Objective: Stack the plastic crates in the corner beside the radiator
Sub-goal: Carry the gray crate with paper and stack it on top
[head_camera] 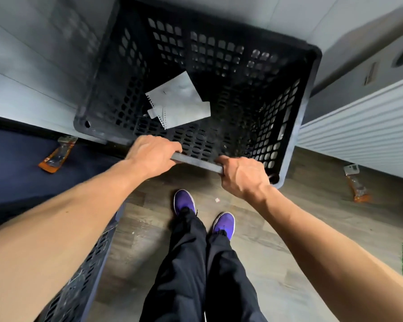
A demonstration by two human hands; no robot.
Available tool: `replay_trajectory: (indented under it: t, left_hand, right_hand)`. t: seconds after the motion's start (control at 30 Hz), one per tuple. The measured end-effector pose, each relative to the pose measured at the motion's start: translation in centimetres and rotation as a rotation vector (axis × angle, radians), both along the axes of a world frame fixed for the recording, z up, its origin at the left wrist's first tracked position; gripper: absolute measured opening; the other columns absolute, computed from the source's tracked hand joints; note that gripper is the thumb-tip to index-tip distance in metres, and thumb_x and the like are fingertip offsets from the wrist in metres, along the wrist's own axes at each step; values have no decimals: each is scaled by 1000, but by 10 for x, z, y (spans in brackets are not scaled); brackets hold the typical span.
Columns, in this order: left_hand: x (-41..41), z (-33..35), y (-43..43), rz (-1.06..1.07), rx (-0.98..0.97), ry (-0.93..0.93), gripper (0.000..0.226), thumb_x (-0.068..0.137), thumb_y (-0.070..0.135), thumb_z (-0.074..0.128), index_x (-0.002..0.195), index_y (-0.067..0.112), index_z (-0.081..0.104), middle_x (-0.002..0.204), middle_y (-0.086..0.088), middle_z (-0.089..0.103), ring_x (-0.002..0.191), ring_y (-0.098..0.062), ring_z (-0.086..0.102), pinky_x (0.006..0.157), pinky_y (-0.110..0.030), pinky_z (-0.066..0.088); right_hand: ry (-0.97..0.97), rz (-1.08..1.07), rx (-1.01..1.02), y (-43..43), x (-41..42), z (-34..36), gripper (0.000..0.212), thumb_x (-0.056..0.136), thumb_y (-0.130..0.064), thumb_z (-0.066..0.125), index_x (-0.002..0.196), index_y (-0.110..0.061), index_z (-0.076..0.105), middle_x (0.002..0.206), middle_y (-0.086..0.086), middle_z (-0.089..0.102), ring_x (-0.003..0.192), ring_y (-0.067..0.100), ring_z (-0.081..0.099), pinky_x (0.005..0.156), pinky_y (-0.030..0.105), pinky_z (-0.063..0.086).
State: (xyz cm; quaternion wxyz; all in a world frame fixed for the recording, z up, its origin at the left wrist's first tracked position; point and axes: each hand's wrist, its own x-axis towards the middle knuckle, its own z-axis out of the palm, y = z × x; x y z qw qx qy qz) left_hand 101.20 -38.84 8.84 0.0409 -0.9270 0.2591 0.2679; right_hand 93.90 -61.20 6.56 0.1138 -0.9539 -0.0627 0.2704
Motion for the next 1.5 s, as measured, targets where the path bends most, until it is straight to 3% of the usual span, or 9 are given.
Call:
replay_trajectory:
  t: [0.23, 0.5, 0.7, 0.8, 0.93, 1.07, 1.23, 1.33, 1.5]
  left_hand:
    - [-3, -5, 4, -26, -28, -73, 14, 89, 37, 56, 100, 30, 61, 90, 4, 70, 83, -28, 66, 71, -37, 49]
    - [-7, -13, -3, -42, -136, -167, 15, 90, 35, 59, 101, 25, 63, 83, -3, 69, 80, -31, 65, 66, -34, 38]
    - [-1, -12, 5, -31, -150, -23, 20, 91, 47, 55, 88, 28, 60, 59, 10, 45, 70, -25, 53, 69, -33, 36]
    - [-1, -15, 7, -57, -184, -37, 23, 92, 50, 54, 89, 28, 60, 58, 11, 41, 70, -24, 49, 68, -32, 34]
    - [3, -18, 11, -83, -214, -64, 28, 91, 55, 52, 86, 29, 60, 68, 3, 59, 71, -25, 54, 67, -32, 39]
    - [5, -24, 14, -60, -229, -74, 26, 90, 53, 57, 86, 28, 65, 70, 0, 63, 71, -27, 58, 67, -32, 40]
    - [0, -22, 9, -20, -195, -93, 35, 89, 58, 54, 88, 24, 66, 72, -1, 63, 72, -27, 58, 66, -31, 36]
    - [-7, -21, 2, 1, -205, -105, 30, 92, 51, 53, 93, 23, 65, 70, 0, 55, 71, -25, 51, 69, -31, 32]
    - [-11, -29, -7, -2, -257, -127, 32, 90, 53, 58, 87, 22, 65, 66, 0, 58, 70, -27, 55, 74, -35, 39]
  right_hand:
    - [38, 39, 37, 0, 5, 5, 31, 91, -26, 47, 116, -35, 62, 94, 2, 70, 80, 28, 62, 65, 31, 38]
    - [-119, 20, -41, -10, 3, 4, 26, 92, -35, 54, 115, -30, 63, 93, 9, 70, 85, 35, 65, 64, 33, 39]
    - [-28, -44, -30, -12, -2, 11, 28, 93, -51, 53, 108, -30, 65, 90, 5, 70, 83, 34, 64, 68, 36, 46]
    - [22, -47, 14, -16, -4, 18, 24, 93, -39, 56, 115, -34, 65, 98, 5, 72, 91, 33, 66, 73, 35, 48]
    - [56, -38, 72, -20, -7, 19, 31, 93, -22, 60, 122, -31, 65, 100, 4, 73, 95, 31, 66, 76, 33, 46]
    - [-2, -46, 70, -19, -13, 17, 34, 93, -22, 60, 126, -30, 63, 105, 4, 73, 98, 32, 65, 78, 36, 47]
    - [58, -19, 53, -17, -8, 16, 24, 92, -22, 61, 116, -26, 65, 82, -4, 63, 87, 29, 64, 69, 29, 38]
    - [-12, 3, 36, -23, -10, 19, 29, 93, -22, 60, 122, -24, 64, 92, 4, 71, 90, 31, 66, 71, 31, 41]
    - [-67, 13, 4, -39, -14, 21, 32, 93, -19, 60, 125, -23, 63, 96, 11, 72, 91, 35, 66, 72, 35, 42]
